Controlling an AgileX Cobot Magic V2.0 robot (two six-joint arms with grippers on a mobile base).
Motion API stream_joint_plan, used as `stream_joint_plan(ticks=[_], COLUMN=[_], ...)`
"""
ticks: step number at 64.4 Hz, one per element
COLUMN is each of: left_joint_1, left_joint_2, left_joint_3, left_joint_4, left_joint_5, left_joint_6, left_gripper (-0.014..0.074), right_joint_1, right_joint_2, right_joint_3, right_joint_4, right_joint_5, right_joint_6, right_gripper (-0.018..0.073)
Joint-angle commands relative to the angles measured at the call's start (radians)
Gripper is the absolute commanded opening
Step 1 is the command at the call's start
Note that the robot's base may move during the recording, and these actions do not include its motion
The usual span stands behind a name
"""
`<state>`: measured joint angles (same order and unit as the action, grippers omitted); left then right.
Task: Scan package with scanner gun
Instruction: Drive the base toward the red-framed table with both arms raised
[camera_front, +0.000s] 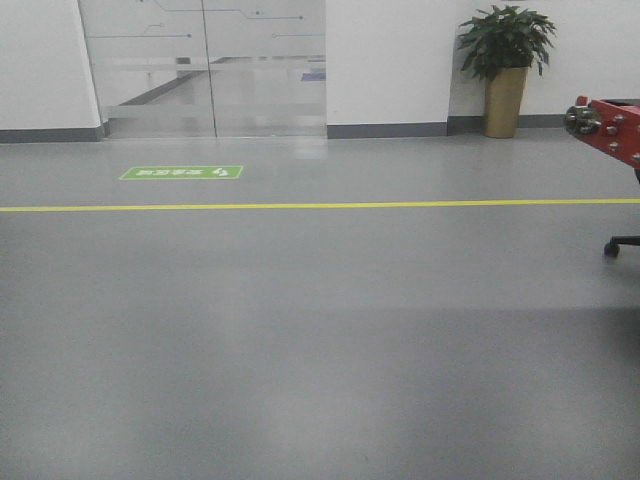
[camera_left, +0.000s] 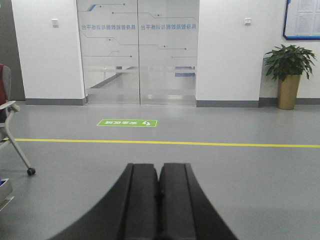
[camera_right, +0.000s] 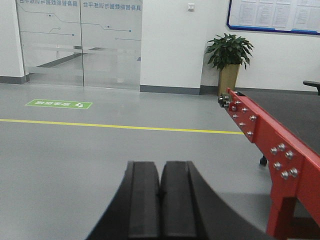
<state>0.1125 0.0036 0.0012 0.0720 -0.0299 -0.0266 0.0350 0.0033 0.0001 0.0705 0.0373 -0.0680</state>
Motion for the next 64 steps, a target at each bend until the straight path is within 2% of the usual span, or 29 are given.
stream_joint_plan(ticks=[1,64], left_joint_1=[0.002,0.002], left_joint_2=[-0.004,-0.004], left_joint_3=[-0.001,-0.001], left_joint_4=[-0.006,-0.006], left_joint_5=[-0.014,-0.014], left_joint_6=[-0.008,-0.008], left_gripper=[-0.0111,-0.0111], right_joint_1=[-0.004,-0.004], right_joint_2=[-0.003,-0.003], right_joint_3=[0.000,0.000], right_joint_4=[-0.005,-0.005], right_joint_5=[-0.024,-0.024], right_joint_6=[-0.001,-0.001], right_gripper=[-0.0162,-0.0162])
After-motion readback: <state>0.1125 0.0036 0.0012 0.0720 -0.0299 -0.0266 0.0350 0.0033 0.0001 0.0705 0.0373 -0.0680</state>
